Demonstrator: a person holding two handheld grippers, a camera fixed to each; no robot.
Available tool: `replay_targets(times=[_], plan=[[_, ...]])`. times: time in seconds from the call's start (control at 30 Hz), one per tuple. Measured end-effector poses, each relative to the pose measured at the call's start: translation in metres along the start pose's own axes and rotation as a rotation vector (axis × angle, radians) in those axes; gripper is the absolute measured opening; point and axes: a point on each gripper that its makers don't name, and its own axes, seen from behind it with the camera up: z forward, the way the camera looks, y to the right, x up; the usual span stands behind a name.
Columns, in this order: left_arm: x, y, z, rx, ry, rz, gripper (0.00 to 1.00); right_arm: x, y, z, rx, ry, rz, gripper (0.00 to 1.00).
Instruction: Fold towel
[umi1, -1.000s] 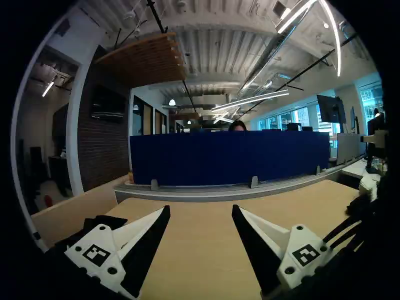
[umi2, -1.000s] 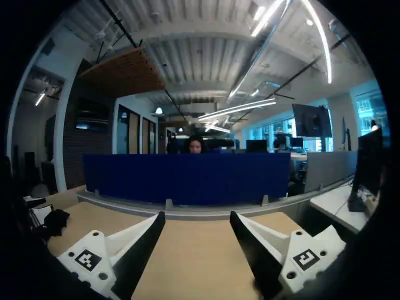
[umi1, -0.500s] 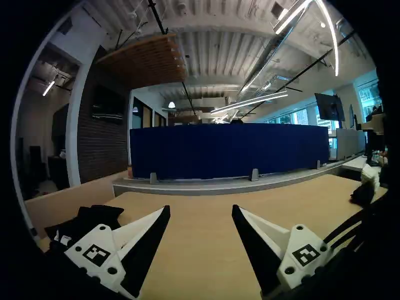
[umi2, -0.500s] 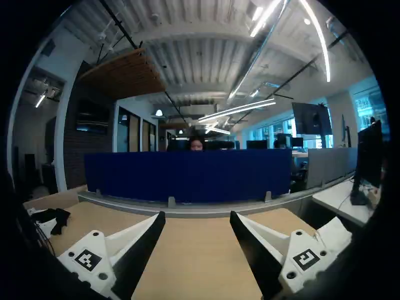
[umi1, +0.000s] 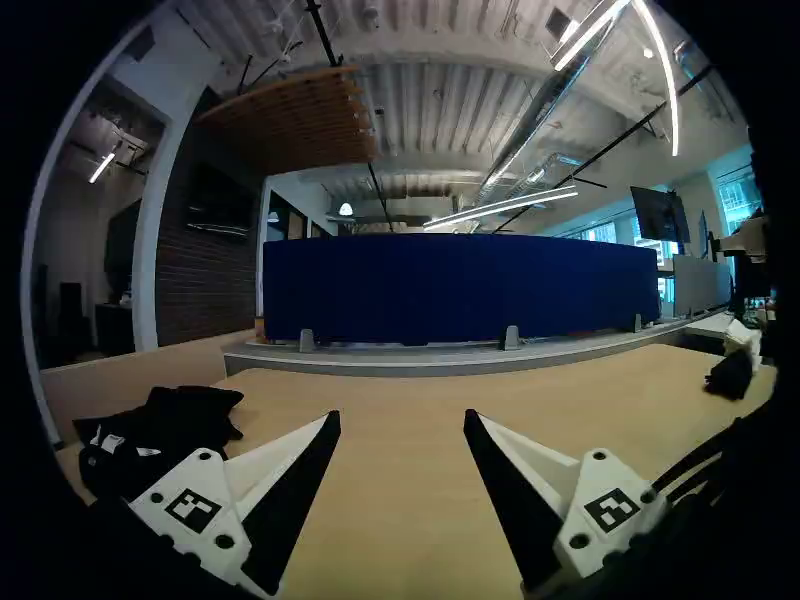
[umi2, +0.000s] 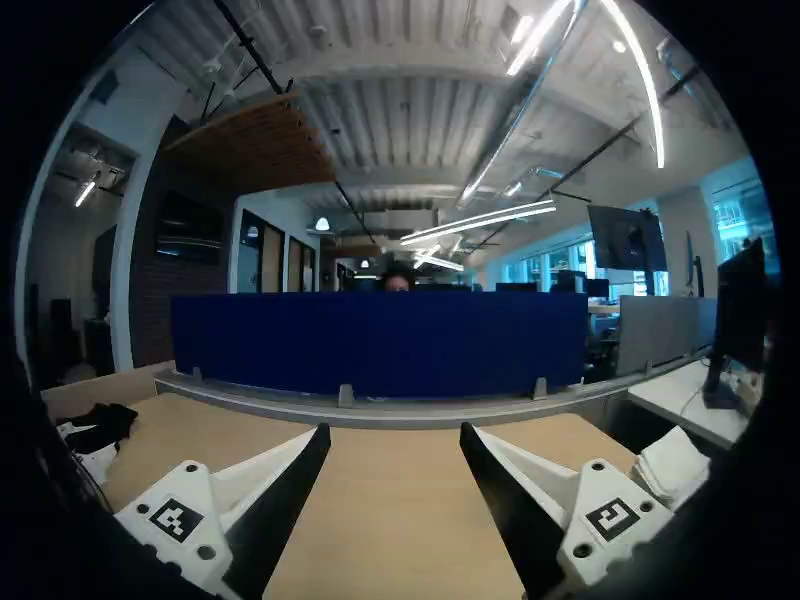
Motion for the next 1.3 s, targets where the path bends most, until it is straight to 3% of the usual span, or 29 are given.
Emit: replay_targets(times=[0.87,1.3], plan=[[-0.013,0.002,0.003,-0.028,-0.012,-0.005,0.91,-0.004,0.01,-0.004,-0.011,0.007,0.016,1.0],[-0.014,0.002,0.002,-0.031,-0.013,-0.004,0.91,-0.016,0.015,0.0,-0.015,0.034,-0.038,1.0]])
